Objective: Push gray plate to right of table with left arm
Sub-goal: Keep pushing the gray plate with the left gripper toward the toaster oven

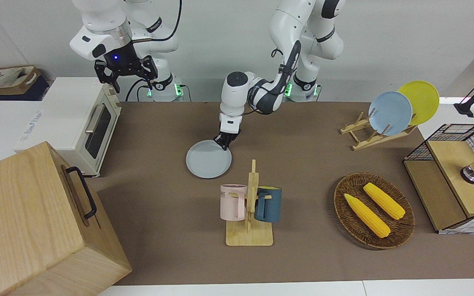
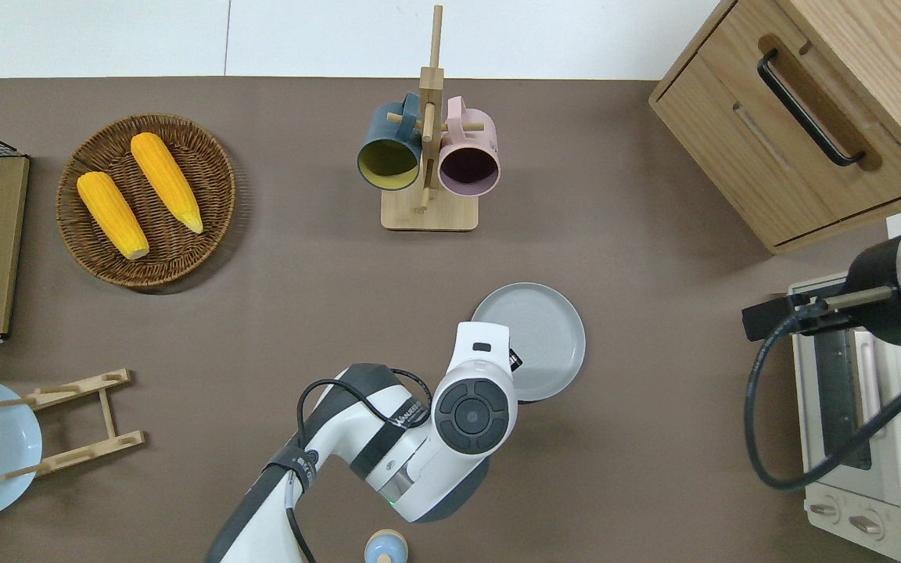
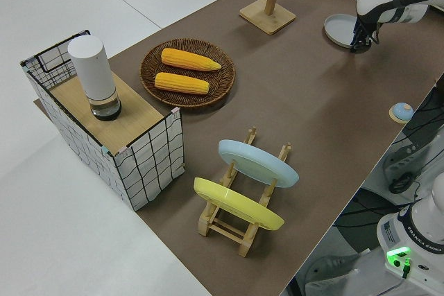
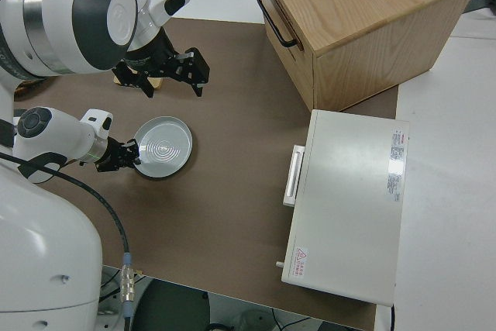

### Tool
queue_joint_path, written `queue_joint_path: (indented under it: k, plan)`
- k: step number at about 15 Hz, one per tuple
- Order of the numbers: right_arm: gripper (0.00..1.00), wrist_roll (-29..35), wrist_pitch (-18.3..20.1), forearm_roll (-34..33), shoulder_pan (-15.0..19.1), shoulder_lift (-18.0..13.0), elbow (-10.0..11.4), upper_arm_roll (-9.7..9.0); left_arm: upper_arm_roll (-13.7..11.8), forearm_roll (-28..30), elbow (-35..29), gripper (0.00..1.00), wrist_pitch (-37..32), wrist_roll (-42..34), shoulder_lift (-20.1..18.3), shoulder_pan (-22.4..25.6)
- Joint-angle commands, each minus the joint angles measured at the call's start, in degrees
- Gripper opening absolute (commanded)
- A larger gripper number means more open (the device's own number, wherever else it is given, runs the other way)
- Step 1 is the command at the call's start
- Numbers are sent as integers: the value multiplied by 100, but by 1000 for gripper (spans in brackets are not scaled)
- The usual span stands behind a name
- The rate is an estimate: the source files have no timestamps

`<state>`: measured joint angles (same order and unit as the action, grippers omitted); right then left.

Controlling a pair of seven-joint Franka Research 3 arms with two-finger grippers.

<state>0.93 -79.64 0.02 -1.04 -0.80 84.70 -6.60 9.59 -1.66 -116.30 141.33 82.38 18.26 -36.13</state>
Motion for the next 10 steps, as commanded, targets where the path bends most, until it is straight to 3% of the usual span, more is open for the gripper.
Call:
queue_joint_path:
  k: [1,6,10]
  plan:
    - [983,74,89,33,113,-17,-50,-87,-62,-115,362,1000,-728,-371,-32,-17]
    - [983,74,89,33,113,-17,-50,-96,-133,-115,406,1000,-1439,-1081,-506,44]
    - [983,74,89,25,113,-17,-50,-96,-133,95,406,1000,-2274,-2618,-1112,562]
